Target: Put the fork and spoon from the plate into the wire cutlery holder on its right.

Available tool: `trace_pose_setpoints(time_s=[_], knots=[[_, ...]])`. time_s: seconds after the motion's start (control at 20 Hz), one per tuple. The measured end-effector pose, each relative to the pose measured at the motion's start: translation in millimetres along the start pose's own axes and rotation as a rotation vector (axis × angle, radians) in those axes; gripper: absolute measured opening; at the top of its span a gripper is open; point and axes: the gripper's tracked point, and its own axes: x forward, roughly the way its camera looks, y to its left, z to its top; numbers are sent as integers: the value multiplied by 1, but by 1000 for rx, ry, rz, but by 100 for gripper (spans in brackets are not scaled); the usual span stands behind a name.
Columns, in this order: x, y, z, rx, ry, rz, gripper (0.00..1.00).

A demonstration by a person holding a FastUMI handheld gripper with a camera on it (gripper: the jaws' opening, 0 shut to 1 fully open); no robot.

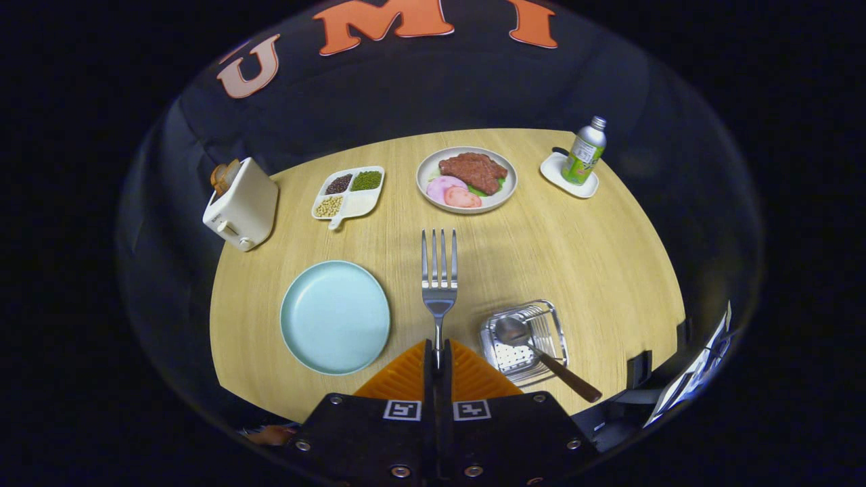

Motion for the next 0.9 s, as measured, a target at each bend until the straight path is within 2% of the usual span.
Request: trace_pose_setpoints(time_s=[0.3,0.45,0.9], knots=[[-7,-43,-29,3,54,-30,3],[-1,-56,-53,-14,134,-42,3],[12,-66,-72,-53,209,-50,5]])
